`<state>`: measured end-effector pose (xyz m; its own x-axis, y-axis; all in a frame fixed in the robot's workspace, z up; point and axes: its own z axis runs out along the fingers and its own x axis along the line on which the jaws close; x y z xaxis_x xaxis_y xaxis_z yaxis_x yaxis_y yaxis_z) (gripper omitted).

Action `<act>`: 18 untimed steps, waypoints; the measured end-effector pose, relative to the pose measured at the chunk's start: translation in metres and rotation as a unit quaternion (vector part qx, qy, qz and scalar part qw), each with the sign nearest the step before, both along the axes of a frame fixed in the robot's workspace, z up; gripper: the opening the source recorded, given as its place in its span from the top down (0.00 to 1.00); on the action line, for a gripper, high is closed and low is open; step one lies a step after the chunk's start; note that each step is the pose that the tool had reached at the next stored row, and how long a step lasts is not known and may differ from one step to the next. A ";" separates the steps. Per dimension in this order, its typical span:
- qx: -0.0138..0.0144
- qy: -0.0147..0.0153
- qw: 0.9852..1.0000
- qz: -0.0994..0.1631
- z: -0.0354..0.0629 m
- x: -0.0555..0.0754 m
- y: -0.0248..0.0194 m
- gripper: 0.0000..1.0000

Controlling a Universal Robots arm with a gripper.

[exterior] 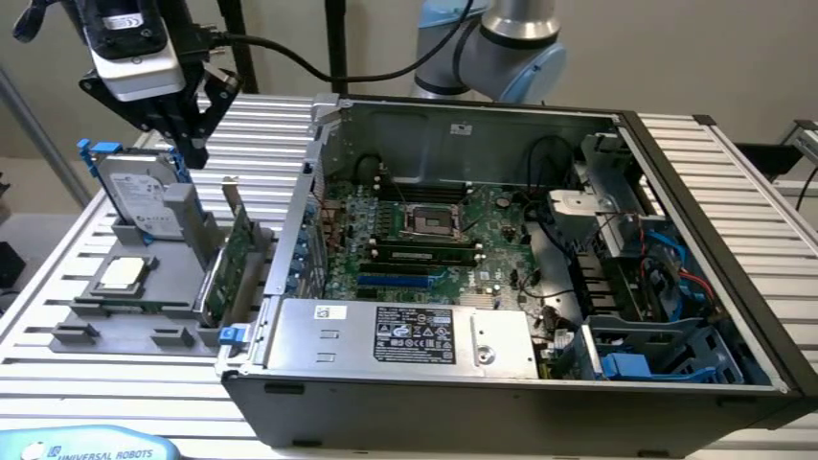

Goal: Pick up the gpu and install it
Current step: 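Reach for the gpu, then pick up the gpu and move the gpu toward the slot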

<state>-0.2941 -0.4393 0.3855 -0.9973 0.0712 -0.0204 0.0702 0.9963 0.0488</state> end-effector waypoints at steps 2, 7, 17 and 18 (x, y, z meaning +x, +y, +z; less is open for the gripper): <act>0.000 0.000 1.000 0.000 -0.0012 -0.009 -0.0003 0.89; 0.001 0.000 1.000 0.000 -0.0014 -0.017 -0.0003 0.89; 0.001 0.000 1.000 0.000 -0.0013 -0.017 -0.0003 0.89; 0.001 0.000 1.000 0.000 -0.0013 -0.017 -0.0003 0.89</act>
